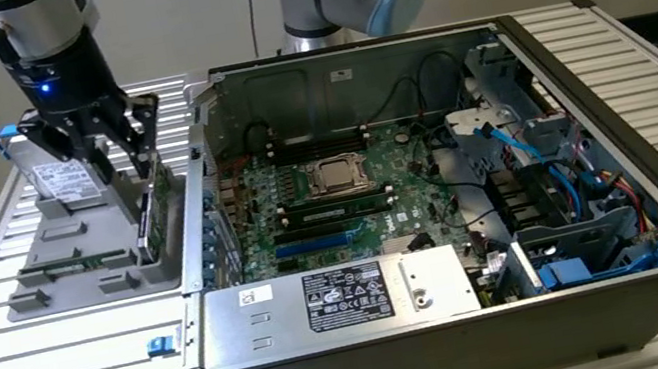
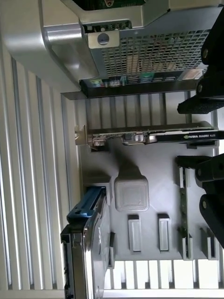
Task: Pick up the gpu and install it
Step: 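Pick up the gpu and move the gpu toward the slot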
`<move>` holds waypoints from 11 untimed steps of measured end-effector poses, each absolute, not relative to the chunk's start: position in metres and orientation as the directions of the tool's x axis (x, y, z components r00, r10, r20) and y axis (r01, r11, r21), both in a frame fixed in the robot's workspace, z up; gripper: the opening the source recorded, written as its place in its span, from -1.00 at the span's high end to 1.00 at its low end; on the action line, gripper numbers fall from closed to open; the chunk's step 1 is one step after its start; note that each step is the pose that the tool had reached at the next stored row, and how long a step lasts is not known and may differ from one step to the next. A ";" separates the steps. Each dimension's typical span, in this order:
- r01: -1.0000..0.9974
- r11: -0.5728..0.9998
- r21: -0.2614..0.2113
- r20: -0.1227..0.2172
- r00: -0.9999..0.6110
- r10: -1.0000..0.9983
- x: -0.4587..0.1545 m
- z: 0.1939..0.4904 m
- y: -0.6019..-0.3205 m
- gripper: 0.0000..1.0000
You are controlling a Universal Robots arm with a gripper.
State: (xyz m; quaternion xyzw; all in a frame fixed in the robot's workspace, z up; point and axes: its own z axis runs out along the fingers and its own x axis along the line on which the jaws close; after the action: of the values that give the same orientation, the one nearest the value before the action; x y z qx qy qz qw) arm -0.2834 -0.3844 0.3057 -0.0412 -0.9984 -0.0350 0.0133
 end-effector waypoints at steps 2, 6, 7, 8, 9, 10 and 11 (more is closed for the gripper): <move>0.083 0.994 0.072 0.029 -0.996 0.081 -0.283 0.302 -0.385 0.01; 0.084 0.992 0.097 0.031 -0.996 0.081 -0.283 0.298 -0.386 0.01; 0.084 0.991 0.103 0.031 -0.996 0.081 -0.284 0.297 -0.387 0.01; 0.084 0.991 0.105 0.031 -0.996 0.081 -0.283 0.295 -0.388 0.01; 0.084 0.991 0.106 0.031 -0.996 0.081 -0.283 0.293 -0.388 0.01; 0.084 0.991 0.106 0.031 -0.996 0.081 -0.284 0.291 -0.389 0.01; 0.084 0.991 0.106 0.031 -0.996 0.081 -0.284 0.289 -0.389 0.01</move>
State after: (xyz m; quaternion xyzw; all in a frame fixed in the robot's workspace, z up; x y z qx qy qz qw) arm -0.2836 -0.3889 0.2894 -0.0413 -0.9976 -0.0535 0.0133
